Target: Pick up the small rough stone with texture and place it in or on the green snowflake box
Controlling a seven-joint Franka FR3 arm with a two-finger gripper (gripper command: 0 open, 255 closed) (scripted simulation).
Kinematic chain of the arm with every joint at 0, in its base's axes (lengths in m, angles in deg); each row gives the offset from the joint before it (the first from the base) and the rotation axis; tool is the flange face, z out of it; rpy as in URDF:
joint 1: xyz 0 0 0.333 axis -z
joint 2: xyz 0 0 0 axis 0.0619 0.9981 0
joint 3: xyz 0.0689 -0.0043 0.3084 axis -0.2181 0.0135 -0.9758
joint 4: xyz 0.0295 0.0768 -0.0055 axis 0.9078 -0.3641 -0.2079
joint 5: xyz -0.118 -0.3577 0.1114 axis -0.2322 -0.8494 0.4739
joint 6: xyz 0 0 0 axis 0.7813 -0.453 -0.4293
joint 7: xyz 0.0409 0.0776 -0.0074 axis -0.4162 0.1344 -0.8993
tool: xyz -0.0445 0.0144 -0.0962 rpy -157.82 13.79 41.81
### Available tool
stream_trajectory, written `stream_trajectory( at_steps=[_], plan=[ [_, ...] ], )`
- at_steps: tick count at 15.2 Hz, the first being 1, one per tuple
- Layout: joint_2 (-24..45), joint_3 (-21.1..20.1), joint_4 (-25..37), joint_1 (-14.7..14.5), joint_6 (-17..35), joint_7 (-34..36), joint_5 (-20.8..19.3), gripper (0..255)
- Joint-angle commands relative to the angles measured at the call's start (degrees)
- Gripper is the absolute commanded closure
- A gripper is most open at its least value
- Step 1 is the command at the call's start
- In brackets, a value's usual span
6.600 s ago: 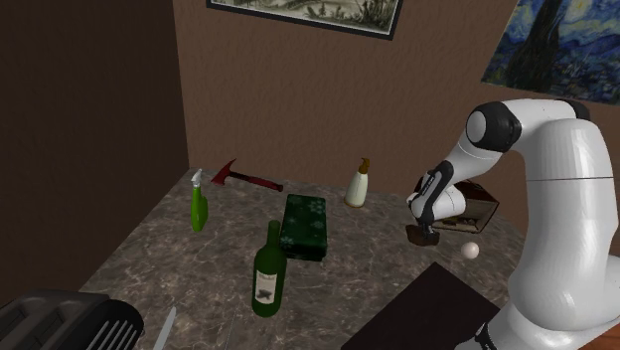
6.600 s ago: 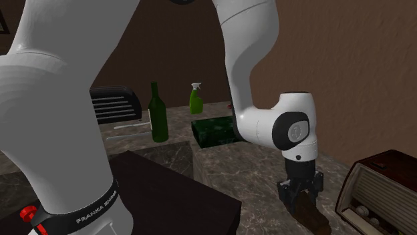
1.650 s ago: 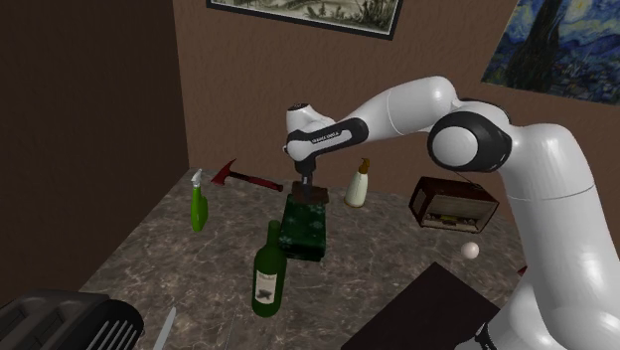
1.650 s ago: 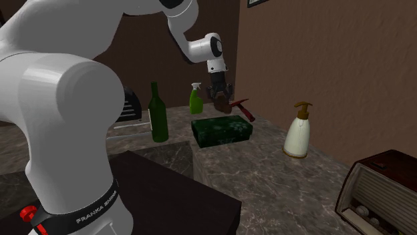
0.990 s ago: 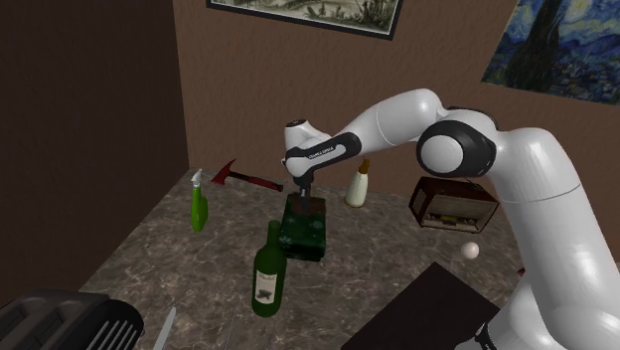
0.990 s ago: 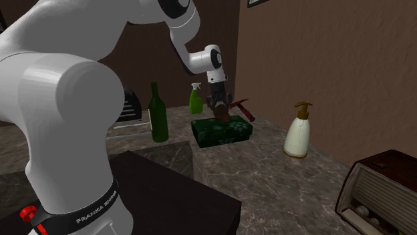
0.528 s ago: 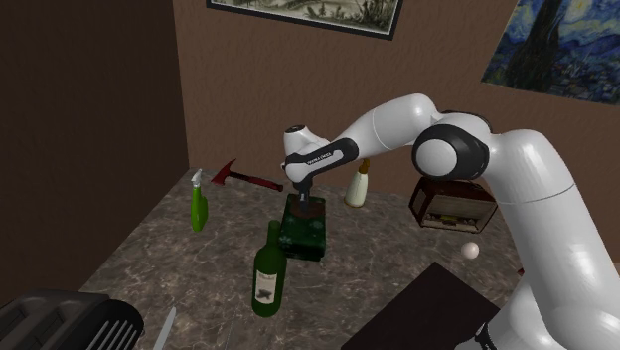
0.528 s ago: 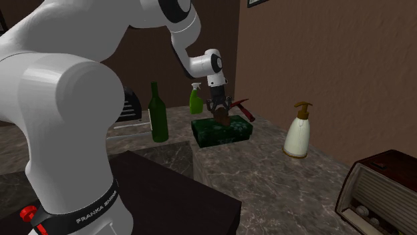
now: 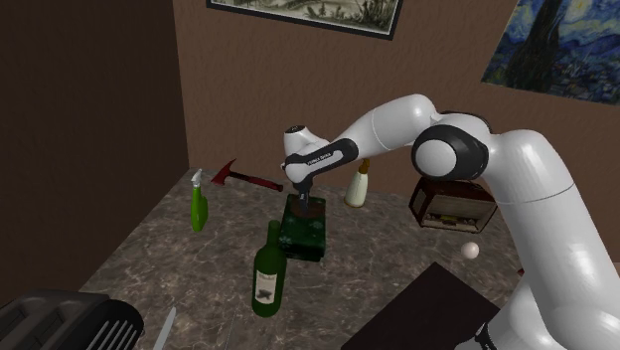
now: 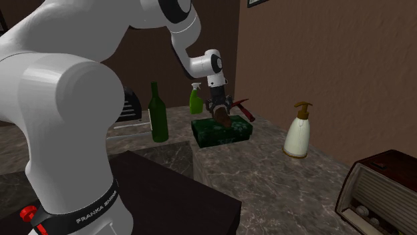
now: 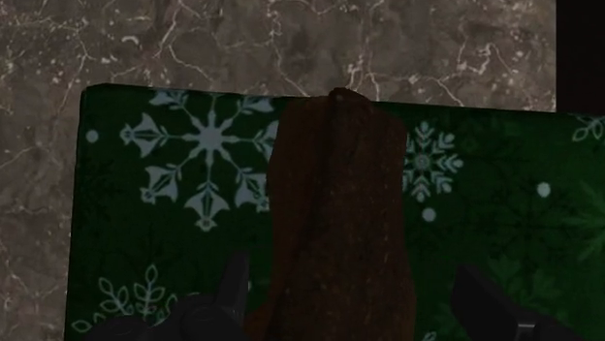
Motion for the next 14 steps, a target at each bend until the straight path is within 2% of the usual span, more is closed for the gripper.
stream_trajectory(
  at_steps=[1, 2, 6, 14],
  plan=[
    [0.0, 0.0, 0.0, 0.0, 0.0, 0.0, 0.0, 0],
    [0.0, 0.0, -0.1, 0.0, 0.0, 0.0, 0.0, 0],
    [-3.0, -0.2, 2.4, -0.8, -5.5, -0.1, 0.2, 0],
    [-3.0, -0.2, 2.4, -0.8, -5.5, -0.1, 0.2, 0]
  ],
)
